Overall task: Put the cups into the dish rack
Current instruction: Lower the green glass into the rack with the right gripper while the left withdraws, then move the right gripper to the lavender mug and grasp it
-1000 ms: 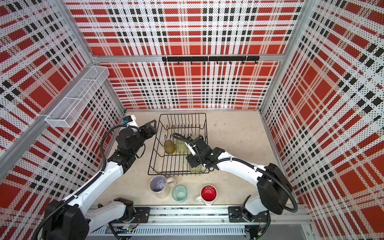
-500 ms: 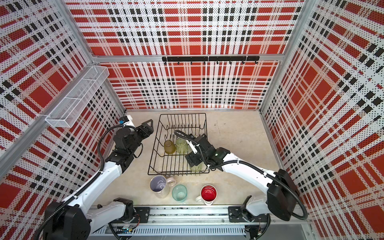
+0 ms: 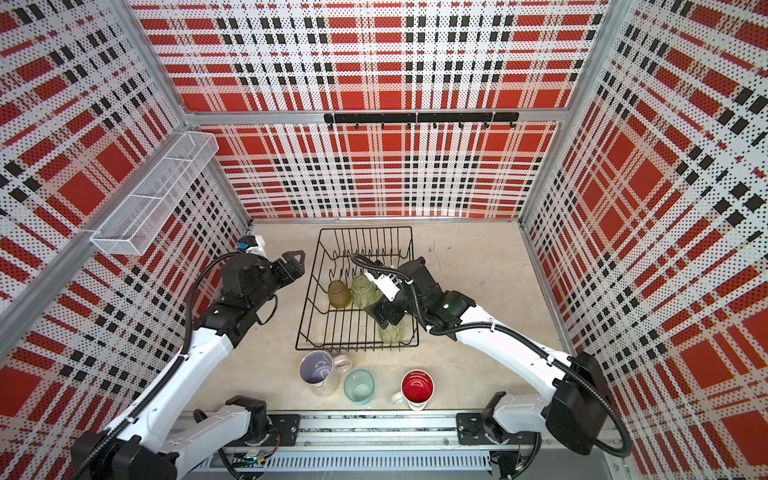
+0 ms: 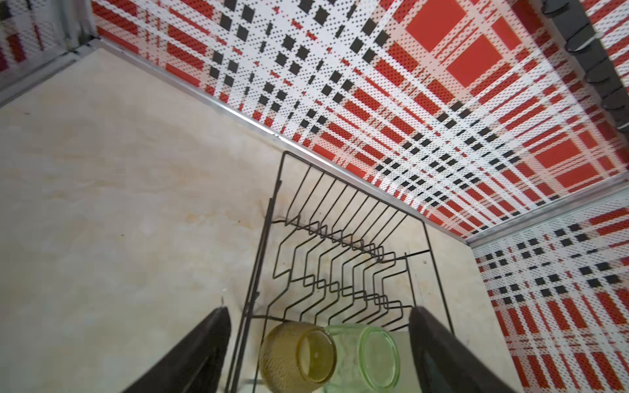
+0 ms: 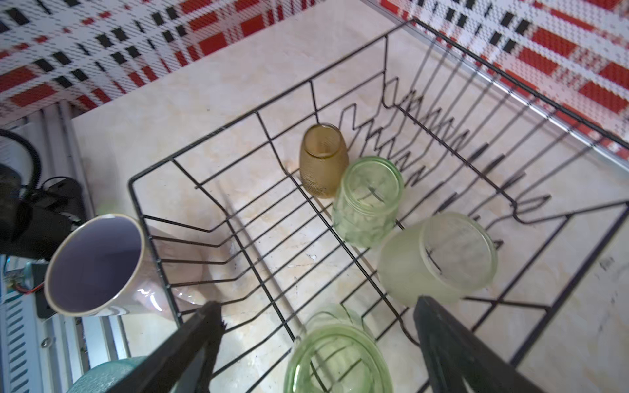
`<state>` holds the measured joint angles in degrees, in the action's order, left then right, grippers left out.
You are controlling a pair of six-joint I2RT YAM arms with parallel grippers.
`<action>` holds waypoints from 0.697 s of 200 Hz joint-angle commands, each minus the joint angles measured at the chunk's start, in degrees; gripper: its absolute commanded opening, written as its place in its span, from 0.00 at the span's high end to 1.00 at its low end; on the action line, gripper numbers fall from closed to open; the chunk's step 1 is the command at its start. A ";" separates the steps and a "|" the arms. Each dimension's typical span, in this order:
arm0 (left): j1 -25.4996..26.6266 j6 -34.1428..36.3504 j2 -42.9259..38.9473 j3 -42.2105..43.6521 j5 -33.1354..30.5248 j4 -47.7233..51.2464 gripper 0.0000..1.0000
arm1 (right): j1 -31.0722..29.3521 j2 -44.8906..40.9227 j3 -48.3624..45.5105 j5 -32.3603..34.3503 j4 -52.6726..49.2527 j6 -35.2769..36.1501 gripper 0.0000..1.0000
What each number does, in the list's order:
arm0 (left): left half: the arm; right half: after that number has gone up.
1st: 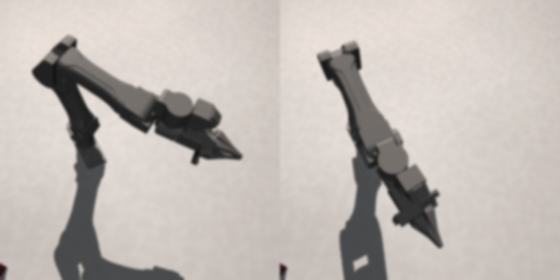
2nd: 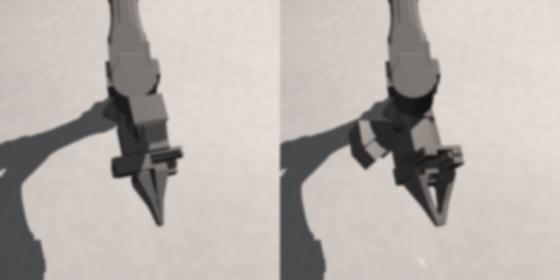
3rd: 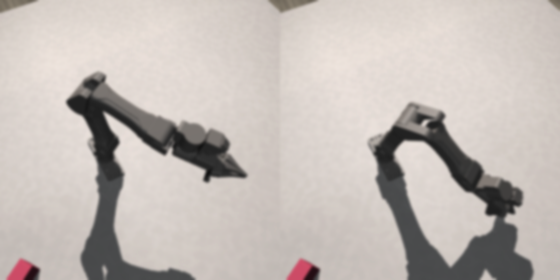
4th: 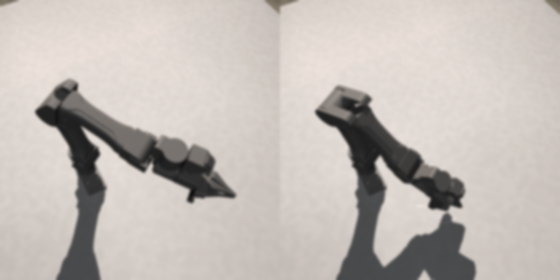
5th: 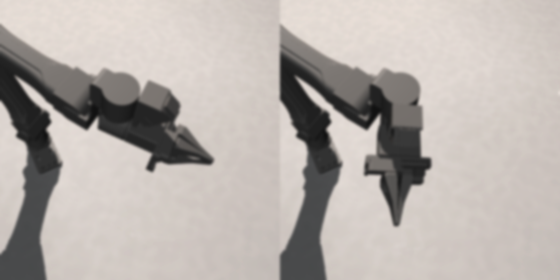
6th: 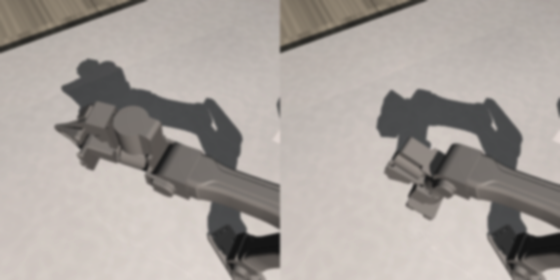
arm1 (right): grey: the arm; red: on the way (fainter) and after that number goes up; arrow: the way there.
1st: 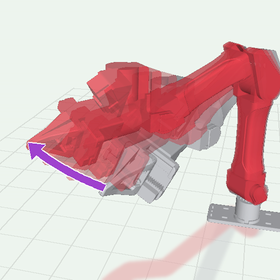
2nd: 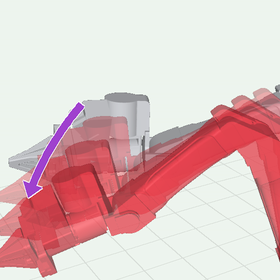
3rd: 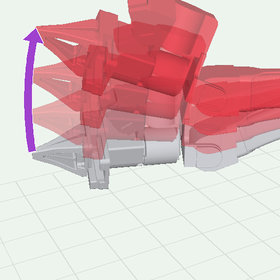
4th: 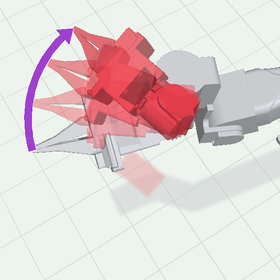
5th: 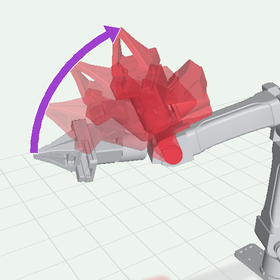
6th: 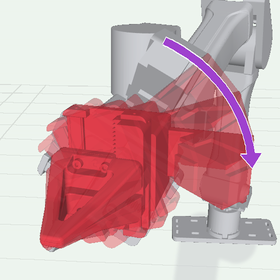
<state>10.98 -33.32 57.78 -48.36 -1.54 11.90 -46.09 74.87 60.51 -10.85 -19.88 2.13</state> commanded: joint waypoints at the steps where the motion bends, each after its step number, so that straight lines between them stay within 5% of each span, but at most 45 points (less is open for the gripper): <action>1: -1.84 1.83 -2.16 -0.23 -2.06 4.22 0.15 | -2.34 2.53 3.98 -8.14 2.65 5.53 0.08; 66: -6.83 0.98 -3.42 3.45 -5.28 1.97 0.15 | -15.66 14.40 13.33 -3.32 -5.28 8.66 0.20; 85: -9.49 -0.10 -4.05 5.20 -4.70 0.93 0.14 | -17.13 16.88 15.12 -4.39 -7.17 9.21 0.30; 139: -14.44 -0.75 -3.90 7.03 -0.50 -1.62 0.14 | -19.17 21.28 18.44 -4.54 -14.31 10.34 0.38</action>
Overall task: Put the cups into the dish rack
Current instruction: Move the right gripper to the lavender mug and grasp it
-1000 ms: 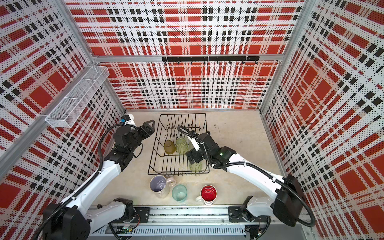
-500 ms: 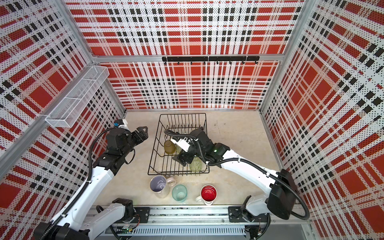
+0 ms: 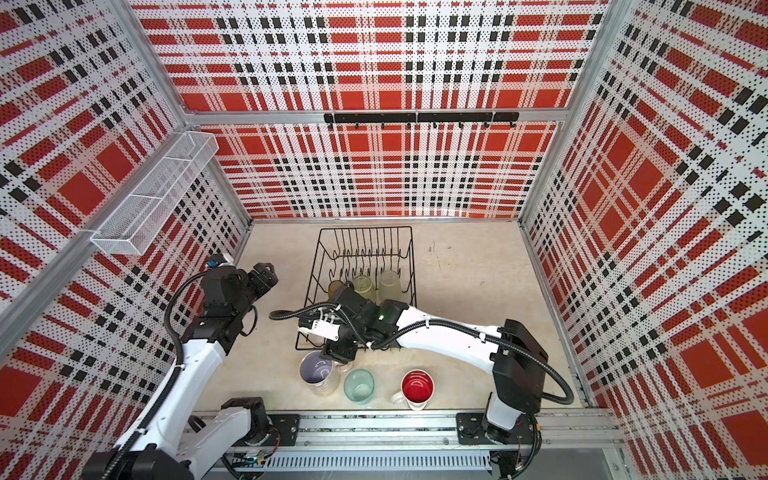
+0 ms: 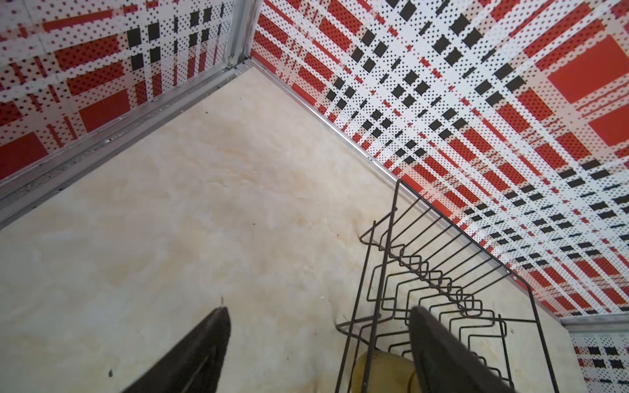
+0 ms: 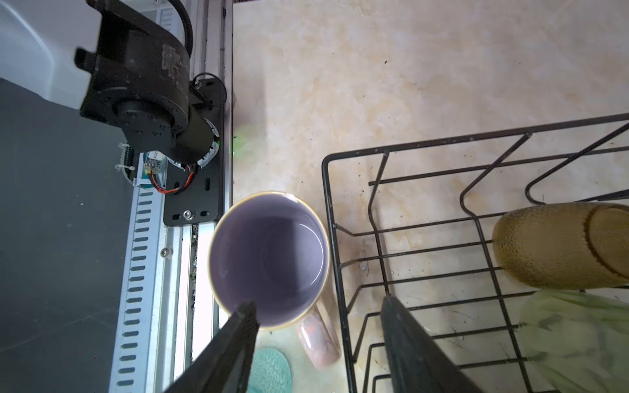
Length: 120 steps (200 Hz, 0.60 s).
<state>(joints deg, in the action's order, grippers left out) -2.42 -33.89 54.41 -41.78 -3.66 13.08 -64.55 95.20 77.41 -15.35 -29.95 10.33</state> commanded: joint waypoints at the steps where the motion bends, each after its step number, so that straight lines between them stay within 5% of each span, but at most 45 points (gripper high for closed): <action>1: -1.07 -0.20 -0.54 0.46 1.63 -2.80 0.15 | -0.73 0.91 1.49 -0.03 -4.28 2.19 0.38; 120: -1.64 0.05 -0.70 2.10 2.17 -3.59 0.14 | -5.24 5.30 4.46 -4.25 -7.94 16.67 0.33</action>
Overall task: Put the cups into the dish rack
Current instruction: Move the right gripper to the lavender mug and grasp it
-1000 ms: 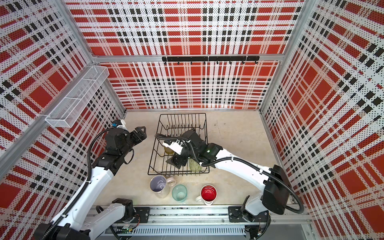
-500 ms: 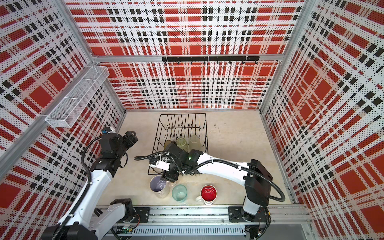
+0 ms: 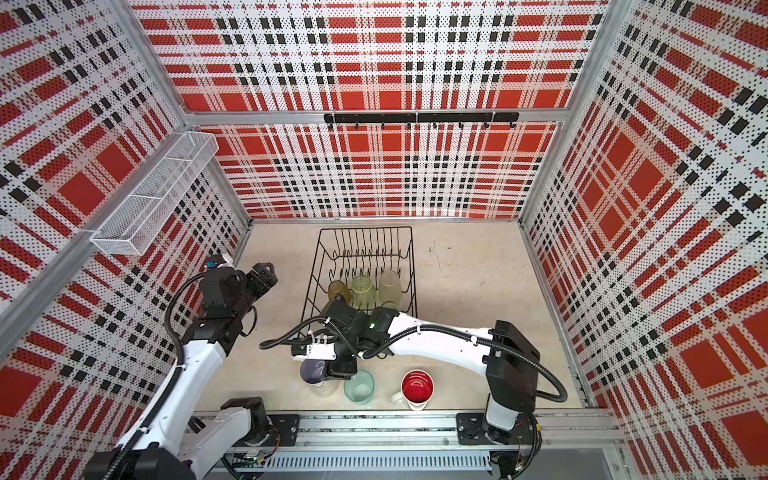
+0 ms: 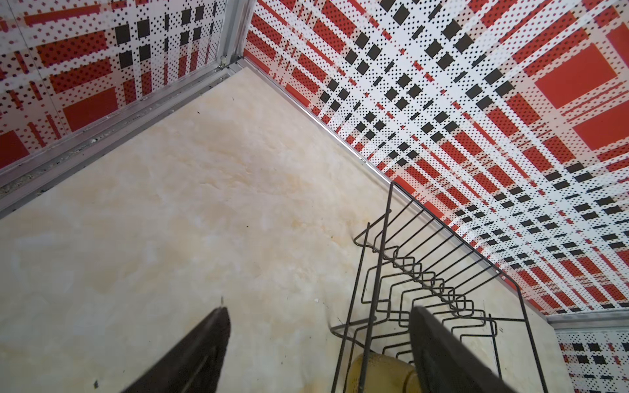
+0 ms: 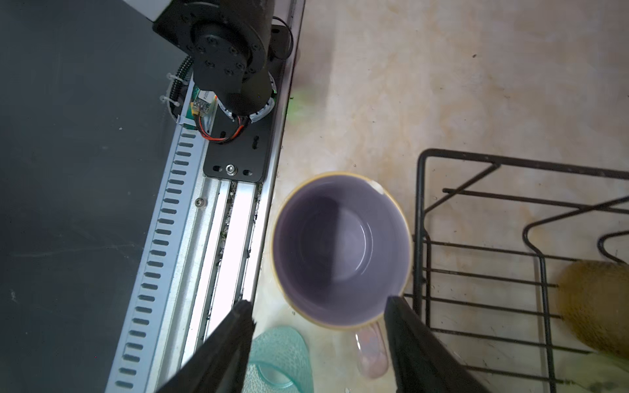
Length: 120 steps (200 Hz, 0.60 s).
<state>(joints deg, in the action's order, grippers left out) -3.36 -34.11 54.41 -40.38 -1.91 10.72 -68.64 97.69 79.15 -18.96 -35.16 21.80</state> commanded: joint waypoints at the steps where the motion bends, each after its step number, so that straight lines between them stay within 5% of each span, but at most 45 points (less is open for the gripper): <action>1: -0.61 0.27 -0.66 0.72 0.42 -1.23 0.14 | -1.19 2.92 2.74 -0.55 -2.82 5.28 0.33; 54: -1.79 0.41 -1.09 1.18 1.30 -1.24 0.14 | -3.32 8.90 6.41 1.29 -6.70 7.80 0.36; 120: -2.49 0.42 -1.53 1.44 1.91 -1.28 0.14 | -4.81 11.77 6.97 2.92 -8.52 8.43 0.55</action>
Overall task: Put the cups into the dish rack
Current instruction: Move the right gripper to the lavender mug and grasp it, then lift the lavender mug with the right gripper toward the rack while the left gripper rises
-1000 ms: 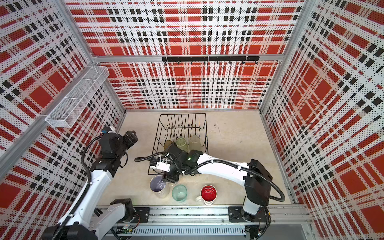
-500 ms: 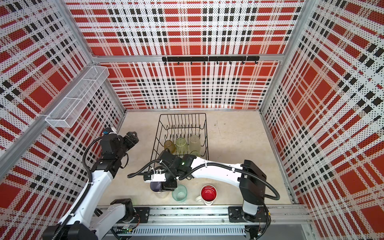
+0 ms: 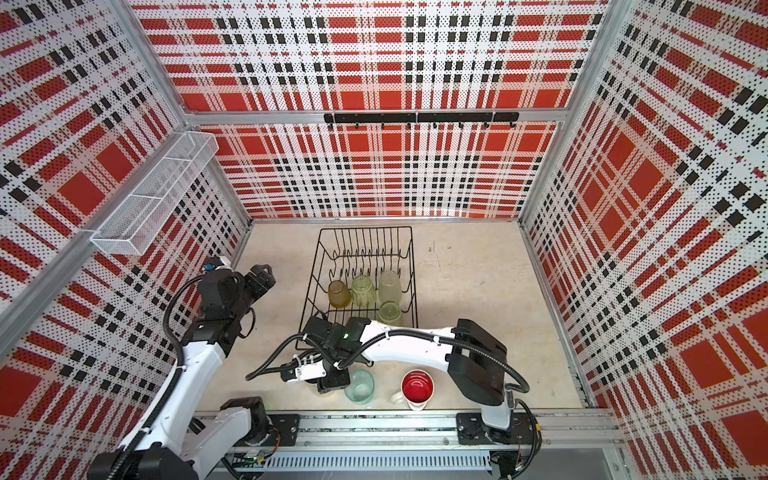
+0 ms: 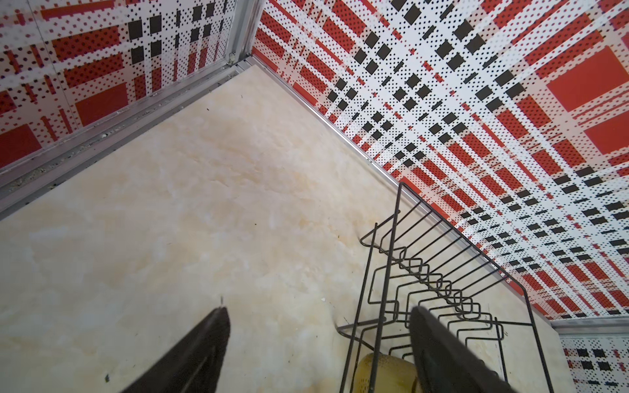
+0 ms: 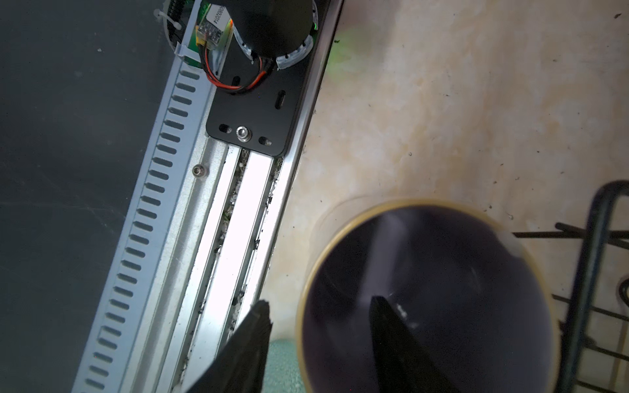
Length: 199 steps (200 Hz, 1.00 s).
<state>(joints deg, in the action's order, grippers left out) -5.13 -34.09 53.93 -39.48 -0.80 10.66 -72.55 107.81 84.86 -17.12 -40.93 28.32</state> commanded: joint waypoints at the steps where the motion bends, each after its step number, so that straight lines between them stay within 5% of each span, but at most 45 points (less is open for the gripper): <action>1: -0.70 0.41 -1.08 0.59 0.80 -1.23 0.14 | -0.91 1.68 1.27 1.15 -2.75 1.92 0.55; 42: -1.20 0.64 -1.85 1.12 0.89 -1.25 0.14 | -2.04 3.95 4.26 1.27 -5.48 3.20 0.80; 115: -2.05 0.85 -3.13 1.39 1.74 -1.43 0.14 | -2.77 0.78 4.23 -1.62 -1.32 3.82 1.00; 199: -2.61 2.18 -3.22 -3.08 4.71 -0.55 0.14 | 1.21 -14.48 -5.88 -9.06 15.36 -1.90 1.00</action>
<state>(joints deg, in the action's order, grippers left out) -7.09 -33.17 51.68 -39.51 2.48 10.52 -73.17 101.19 80.36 -21.23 -36.99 27.57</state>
